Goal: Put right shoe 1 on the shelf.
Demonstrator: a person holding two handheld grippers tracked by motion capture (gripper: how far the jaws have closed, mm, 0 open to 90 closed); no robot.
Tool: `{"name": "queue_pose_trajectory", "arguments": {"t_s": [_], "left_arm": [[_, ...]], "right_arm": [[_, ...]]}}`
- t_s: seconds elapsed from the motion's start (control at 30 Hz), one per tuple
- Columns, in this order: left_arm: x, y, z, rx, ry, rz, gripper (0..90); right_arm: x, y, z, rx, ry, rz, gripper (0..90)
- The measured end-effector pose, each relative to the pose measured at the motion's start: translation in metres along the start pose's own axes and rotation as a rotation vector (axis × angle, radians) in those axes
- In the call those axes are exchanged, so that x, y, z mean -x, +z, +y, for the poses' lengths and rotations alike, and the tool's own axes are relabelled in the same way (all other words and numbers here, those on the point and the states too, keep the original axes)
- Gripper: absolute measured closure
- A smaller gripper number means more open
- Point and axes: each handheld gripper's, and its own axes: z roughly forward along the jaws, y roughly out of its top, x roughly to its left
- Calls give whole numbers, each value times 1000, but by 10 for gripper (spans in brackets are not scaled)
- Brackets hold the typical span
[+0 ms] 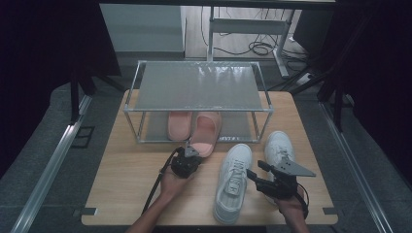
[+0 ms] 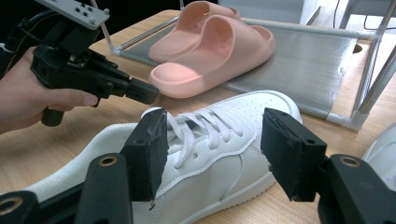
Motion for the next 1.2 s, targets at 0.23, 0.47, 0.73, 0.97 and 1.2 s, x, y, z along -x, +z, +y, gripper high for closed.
{"name": "queue_pose_trajectory", "arguments": {"t_s": [0.23,0.47,0.73,0.97,1.2], "left_arm": [[-4,9,7,5,-28,12,900],[-8,20,16,8,-60,21,900],[-17,30,24,5,-91,32,900],[-20,31,27,8,-95,25,897],[-21,24,28,40,-93,27,896]], "right_arm": [[1,-1,0,5,1,-4,420],[2,-2,0,7,3,-6,420],[2,-4,0,10,4,-8,420],[4,-5,0,11,4,-10,420],[5,-6,1,14,8,-14,420]]}}
